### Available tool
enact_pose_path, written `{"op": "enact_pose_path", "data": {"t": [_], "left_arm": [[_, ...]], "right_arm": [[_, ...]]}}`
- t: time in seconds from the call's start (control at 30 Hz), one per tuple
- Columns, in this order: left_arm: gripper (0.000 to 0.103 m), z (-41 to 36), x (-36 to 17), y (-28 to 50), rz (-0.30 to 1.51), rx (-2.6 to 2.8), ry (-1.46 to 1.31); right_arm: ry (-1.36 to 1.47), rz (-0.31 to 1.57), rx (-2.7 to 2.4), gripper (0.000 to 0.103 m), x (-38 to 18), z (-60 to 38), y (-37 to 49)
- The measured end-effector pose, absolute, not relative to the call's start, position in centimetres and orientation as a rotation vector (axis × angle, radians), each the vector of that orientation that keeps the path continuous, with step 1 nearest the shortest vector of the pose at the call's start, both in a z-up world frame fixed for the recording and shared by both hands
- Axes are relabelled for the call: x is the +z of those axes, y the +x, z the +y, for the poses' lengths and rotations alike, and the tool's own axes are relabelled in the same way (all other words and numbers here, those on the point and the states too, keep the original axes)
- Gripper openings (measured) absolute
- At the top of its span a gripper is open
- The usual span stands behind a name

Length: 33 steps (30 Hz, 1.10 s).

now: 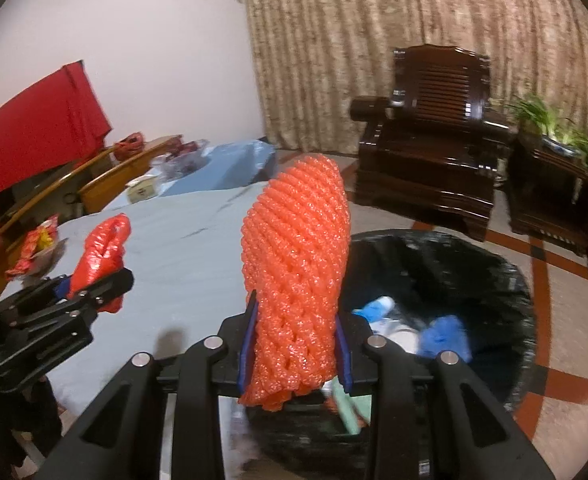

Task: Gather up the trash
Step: 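Carry red bag and foam mesh over the bin and open both tools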

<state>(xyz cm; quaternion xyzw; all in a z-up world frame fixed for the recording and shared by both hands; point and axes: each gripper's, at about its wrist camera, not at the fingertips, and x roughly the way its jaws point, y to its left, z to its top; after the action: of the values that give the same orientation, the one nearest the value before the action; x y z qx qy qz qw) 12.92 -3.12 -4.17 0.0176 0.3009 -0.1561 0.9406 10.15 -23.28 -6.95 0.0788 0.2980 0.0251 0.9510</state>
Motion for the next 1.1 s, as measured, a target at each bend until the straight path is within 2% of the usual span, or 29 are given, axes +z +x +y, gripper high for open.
{"op": "enact_pose_path", "data": {"t": [0.8,0.87,0.93,1.07,1.1], "left_arm": [[0.045,-16.6,-7.3,18.3,0.65,-0.52,0.097],[0.05,-17.5,-7.7,18.7,0.661,-0.542,0.102],[0.07,-18.0,-8.0,18.8,0.661,-0.567,0.102],[0.079,-18.0,-8.1,18.7,0.65,-0.601,0.092],[0.082,-18.0,-8.0,18.7,0.651,-0.603,0.089]], "right_arm": [[0.17,0.669,-0.114,0.032,-10.3,-33.2,12.2],[0.167,0.678,-0.127,0.037,-10.7,-33.8,12.6],[0.159,0.689,-0.143,0.047,-11.2,-34.3,12.9],[0.155,0.7,-0.167,0.064,-11.8,-35.2,12.8],[0.153,0.699,-0.176,0.073,-11.9,-35.4,12.6]]}}
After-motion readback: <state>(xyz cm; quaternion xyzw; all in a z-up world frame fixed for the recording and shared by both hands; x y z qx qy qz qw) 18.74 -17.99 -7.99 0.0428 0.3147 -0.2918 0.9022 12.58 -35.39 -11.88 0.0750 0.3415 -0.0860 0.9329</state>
